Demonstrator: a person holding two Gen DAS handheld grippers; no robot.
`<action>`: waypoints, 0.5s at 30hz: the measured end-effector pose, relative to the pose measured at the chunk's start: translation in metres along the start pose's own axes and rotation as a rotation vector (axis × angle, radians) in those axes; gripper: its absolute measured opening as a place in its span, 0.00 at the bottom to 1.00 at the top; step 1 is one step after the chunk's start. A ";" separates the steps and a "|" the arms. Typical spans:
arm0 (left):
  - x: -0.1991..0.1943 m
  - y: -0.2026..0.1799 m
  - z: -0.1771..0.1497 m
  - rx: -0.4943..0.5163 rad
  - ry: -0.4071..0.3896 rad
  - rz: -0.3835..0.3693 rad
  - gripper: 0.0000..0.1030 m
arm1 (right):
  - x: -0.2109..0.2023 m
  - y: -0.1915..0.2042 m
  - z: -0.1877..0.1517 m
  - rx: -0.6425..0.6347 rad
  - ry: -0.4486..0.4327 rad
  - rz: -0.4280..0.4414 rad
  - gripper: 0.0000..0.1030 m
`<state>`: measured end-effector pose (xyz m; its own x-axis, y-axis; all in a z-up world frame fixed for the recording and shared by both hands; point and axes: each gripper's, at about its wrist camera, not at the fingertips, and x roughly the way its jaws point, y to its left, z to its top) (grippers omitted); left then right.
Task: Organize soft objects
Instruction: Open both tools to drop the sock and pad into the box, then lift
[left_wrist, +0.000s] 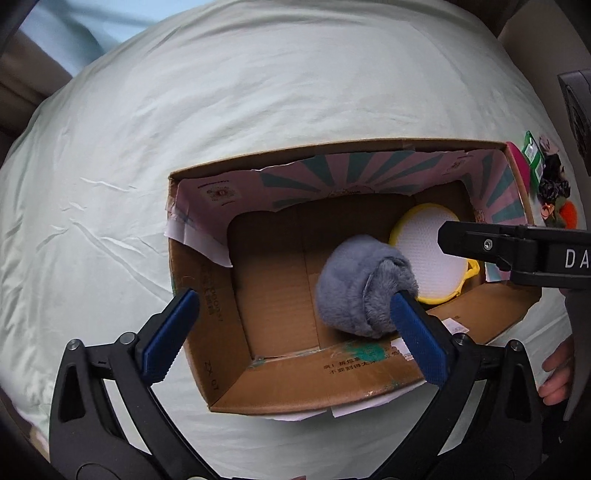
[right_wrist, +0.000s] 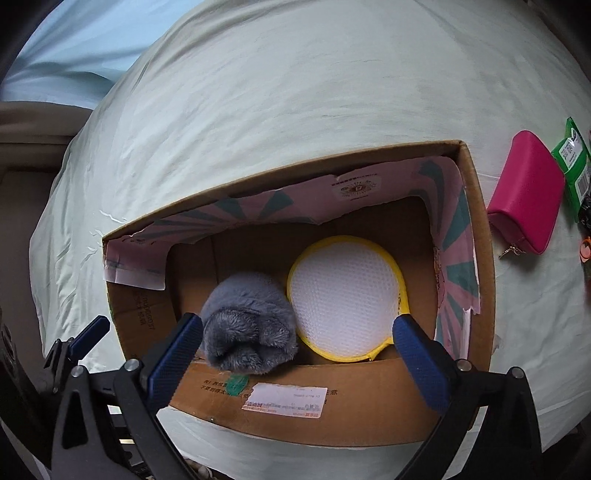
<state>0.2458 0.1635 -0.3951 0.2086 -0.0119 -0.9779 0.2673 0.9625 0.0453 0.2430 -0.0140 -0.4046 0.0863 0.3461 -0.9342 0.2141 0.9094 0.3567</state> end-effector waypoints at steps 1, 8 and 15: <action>-0.003 0.000 -0.001 -0.007 -0.002 -0.003 0.99 | -0.002 0.001 -0.002 -0.004 -0.007 -0.007 0.99; -0.031 0.005 -0.008 -0.053 -0.047 -0.020 0.99 | -0.026 0.009 -0.013 -0.026 -0.047 -0.011 0.99; -0.077 0.014 -0.024 -0.089 -0.118 -0.019 0.99 | -0.068 0.026 -0.033 -0.079 -0.122 -0.027 0.99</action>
<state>0.2113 0.1840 -0.3241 0.3150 -0.0567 -0.9474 0.1888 0.9820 0.0040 0.2104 -0.0062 -0.3318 0.2002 0.2954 -0.9342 0.1409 0.9349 0.3258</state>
